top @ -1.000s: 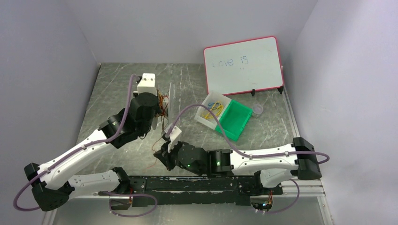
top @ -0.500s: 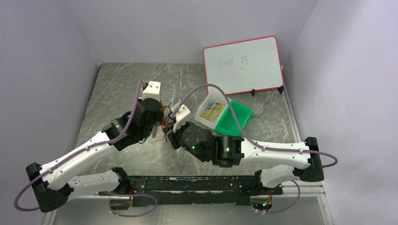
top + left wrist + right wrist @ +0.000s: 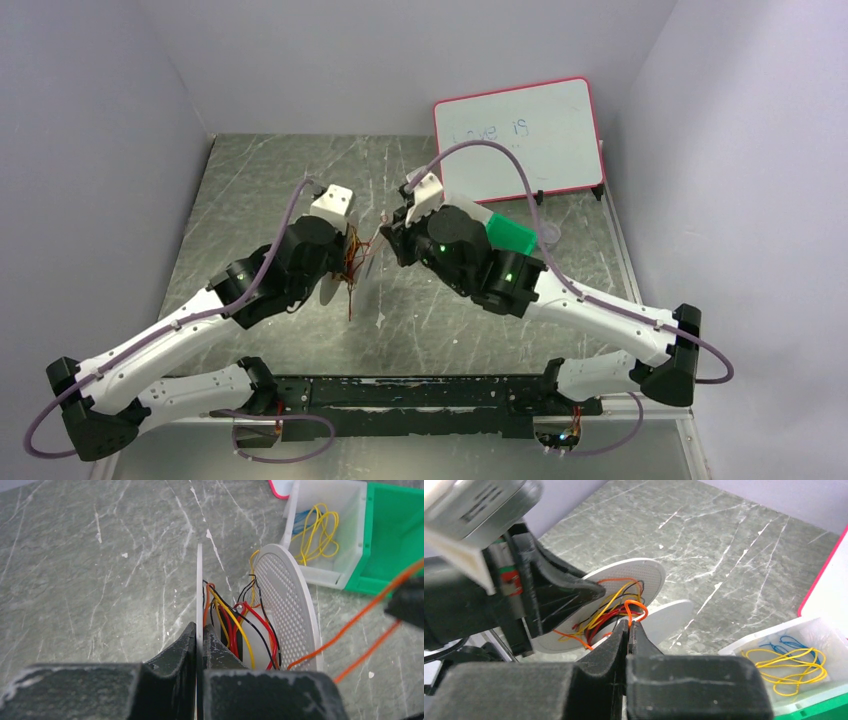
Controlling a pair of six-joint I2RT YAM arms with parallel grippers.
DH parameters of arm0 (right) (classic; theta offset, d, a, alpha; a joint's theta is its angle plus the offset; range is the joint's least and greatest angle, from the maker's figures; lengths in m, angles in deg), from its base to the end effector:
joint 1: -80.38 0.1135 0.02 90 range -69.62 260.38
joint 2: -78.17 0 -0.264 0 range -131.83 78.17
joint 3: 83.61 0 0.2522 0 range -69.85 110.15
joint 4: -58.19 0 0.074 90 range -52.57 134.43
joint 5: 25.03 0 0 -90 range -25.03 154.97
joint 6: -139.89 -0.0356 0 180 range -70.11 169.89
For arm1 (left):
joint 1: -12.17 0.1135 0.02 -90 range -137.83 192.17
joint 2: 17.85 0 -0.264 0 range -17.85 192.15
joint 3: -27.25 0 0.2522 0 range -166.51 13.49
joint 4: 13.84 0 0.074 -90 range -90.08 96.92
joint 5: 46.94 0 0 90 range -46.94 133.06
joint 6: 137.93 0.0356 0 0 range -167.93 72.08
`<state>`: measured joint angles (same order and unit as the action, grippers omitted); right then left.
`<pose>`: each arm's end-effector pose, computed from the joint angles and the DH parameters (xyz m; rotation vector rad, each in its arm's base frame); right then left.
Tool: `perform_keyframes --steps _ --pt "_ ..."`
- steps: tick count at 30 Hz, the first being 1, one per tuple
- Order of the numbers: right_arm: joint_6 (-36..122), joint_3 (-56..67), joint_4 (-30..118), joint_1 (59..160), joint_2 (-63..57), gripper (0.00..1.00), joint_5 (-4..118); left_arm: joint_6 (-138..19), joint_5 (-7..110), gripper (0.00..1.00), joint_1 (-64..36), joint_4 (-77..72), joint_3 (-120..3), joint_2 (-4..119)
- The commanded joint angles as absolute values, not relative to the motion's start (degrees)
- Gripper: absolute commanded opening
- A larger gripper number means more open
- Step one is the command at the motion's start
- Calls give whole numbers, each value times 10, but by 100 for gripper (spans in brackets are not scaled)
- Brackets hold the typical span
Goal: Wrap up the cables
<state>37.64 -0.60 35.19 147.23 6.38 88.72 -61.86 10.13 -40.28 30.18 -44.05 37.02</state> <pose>0.1269 0.2603 0.3916 -0.5450 1.7180 0.6316 0.1385 -0.1484 0.3526 0.3125 1.9488 -0.1637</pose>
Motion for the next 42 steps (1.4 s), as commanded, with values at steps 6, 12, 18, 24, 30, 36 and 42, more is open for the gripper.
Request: perform_keyframes --steps 6,12,18,24,30,36,42 --pt "415 60 252 1322 47 0 627 -545 206 7 -406 282 -424 336" --pt "443 84 170 1243 21 0 522 -506 250 7 -407 289 -429 334" --pt "457 40 162 1224 20 0 612 -488 305 7 -407 303 -444 323" --pt "454 -23 184 1221 18 0 724 -474 365 7 -406 335 -479 308" --pt "451 -102 264 1221 34 0 719 -472 404 7 -407 364 -513 302" --pt "419 -212 384 1221 65 0 628 -491 423 7 -406 344 -528 291" --pt "353 -324 513 1220 86 0 567 -526 430 7 -406 289 -516 271"
